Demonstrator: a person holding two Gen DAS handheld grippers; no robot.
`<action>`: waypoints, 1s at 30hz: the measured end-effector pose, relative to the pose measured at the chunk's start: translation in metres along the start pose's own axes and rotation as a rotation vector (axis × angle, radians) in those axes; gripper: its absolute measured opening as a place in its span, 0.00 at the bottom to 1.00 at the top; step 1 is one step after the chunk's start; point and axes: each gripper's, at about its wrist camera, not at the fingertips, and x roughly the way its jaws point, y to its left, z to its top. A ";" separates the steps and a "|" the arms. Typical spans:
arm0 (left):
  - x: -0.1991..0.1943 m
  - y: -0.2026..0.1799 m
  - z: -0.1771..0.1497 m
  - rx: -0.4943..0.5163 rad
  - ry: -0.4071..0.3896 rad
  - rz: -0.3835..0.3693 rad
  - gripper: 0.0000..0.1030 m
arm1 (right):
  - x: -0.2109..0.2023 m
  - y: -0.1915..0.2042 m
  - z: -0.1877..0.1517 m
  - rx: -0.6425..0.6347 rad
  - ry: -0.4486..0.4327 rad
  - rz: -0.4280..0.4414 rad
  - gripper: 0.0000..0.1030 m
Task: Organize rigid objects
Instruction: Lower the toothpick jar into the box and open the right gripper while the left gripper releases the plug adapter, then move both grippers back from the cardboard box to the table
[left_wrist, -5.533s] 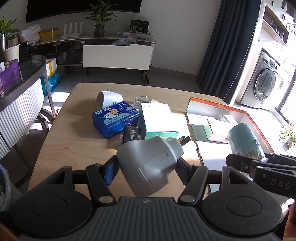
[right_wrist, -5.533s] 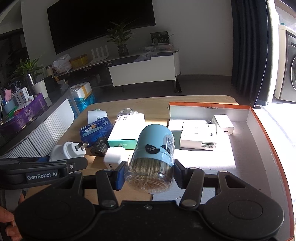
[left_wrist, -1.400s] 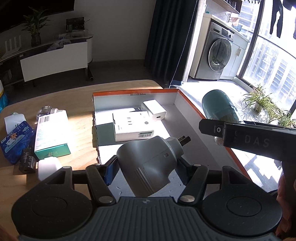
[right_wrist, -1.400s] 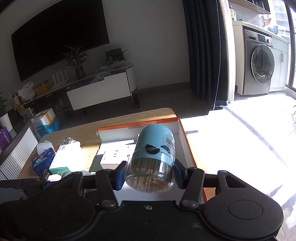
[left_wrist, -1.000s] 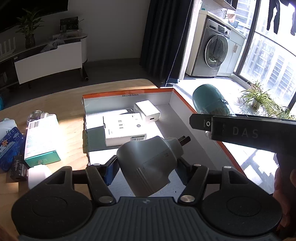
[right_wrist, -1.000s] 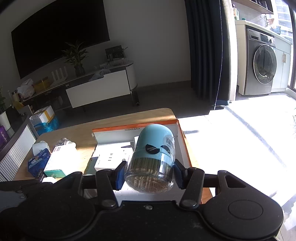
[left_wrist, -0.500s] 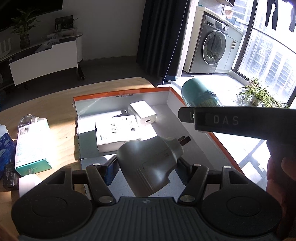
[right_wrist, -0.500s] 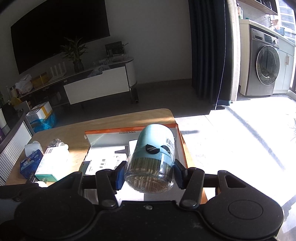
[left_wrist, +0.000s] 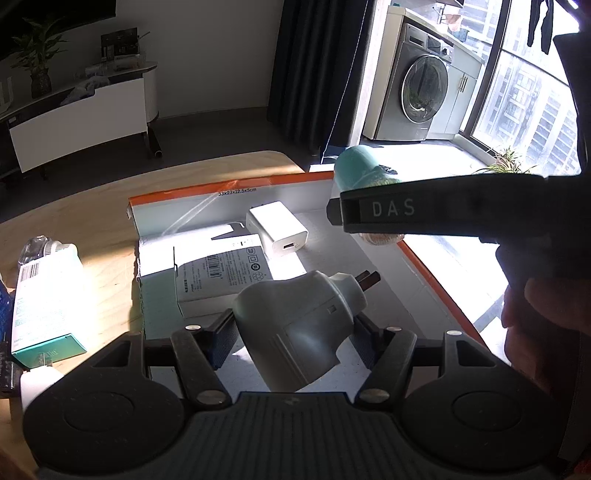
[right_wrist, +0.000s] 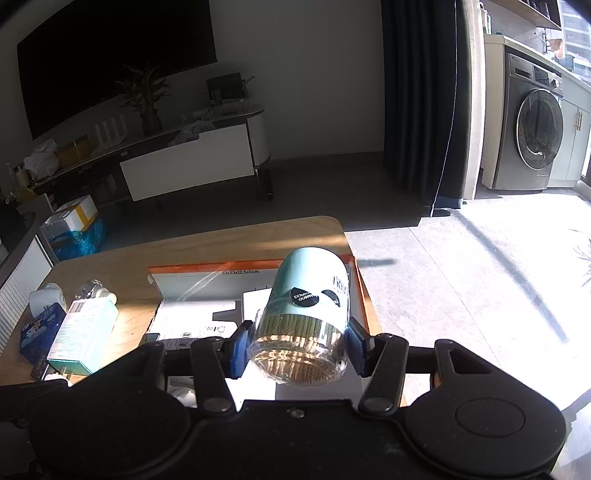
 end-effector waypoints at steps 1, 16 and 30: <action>0.002 -0.001 0.000 0.001 0.002 -0.001 0.64 | 0.001 -0.001 0.002 -0.002 -0.006 -0.001 0.63; 0.008 -0.011 0.008 -0.001 0.001 -0.033 0.80 | -0.047 -0.017 0.004 0.034 -0.115 -0.026 0.67; -0.044 0.022 0.005 -0.097 -0.045 0.107 0.91 | -0.073 0.007 -0.011 0.035 -0.117 -0.024 0.75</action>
